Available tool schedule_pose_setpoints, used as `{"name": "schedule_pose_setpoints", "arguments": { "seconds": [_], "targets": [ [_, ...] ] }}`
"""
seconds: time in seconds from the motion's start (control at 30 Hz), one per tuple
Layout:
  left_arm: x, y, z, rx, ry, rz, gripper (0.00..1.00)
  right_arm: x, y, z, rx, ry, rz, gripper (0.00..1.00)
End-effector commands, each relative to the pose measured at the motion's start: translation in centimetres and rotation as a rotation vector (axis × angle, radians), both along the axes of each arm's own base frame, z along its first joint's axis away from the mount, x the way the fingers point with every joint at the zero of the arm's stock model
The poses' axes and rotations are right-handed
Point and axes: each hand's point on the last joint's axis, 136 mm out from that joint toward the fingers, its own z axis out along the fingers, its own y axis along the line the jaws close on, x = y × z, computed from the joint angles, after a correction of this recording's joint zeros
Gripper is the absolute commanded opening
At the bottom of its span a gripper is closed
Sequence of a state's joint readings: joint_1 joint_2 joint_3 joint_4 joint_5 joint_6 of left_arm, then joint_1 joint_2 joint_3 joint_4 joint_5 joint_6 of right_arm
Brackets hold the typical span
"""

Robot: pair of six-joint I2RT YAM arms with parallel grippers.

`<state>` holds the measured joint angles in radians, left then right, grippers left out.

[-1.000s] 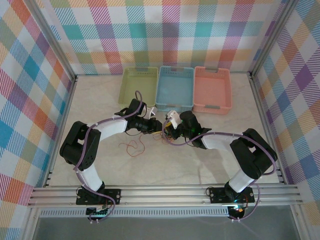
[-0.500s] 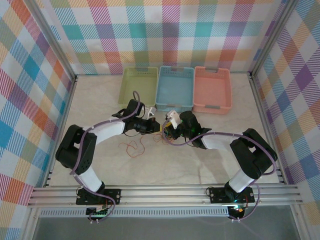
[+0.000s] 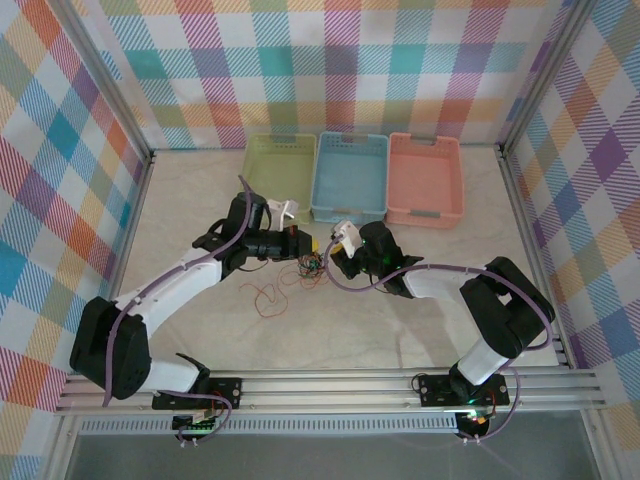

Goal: Untangle the cables

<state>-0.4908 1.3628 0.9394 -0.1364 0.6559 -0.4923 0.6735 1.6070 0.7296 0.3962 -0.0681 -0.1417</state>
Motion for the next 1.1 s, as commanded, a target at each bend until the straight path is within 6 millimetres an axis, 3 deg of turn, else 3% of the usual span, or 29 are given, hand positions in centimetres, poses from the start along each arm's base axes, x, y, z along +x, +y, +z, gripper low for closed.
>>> {"name": "schedule_pose_setpoints", "arguments": {
  "seconds": [0.0,0.17,0.4,0.63,0.87,1.07],
  "targets": [
    [-0.3,-0.1,-0.4,0.035,0.007,-0.011,0.00,-0.8,0.9,3.2,0.110,-0.075,0.069,0.18],
    [-0.3,-0.3,-1.0,0.039,0.007,-0.029,0.00,-3.6,1.8,6.3,0.247,-0.175,0.216,0.27],
    [-0.9,-1.1,-0.6,0.012,0.011,-0.090,0.00,-5.6,3.0,6.8,0.298,-0.176,0.338,0.33],
    [-2.2,-2.0,-0.3,-0.005,0.005,-0.142,0.00,-4.9,3.0,6.4,0.279,-0.172,0.304,0.34],
    [-3.0,-2.3,0.9,-0.034,-0.012,-0.162,0.00,-3.7,2.8,5.5,0.245,-0.143,0.245,0.25],
    [-4.1,-3.3,1.9,-0.069,-0.007,-0.205,0.00,-3.4,3.1,4.9,0.224,-0.120,0.233,0.24]
  ]
}}
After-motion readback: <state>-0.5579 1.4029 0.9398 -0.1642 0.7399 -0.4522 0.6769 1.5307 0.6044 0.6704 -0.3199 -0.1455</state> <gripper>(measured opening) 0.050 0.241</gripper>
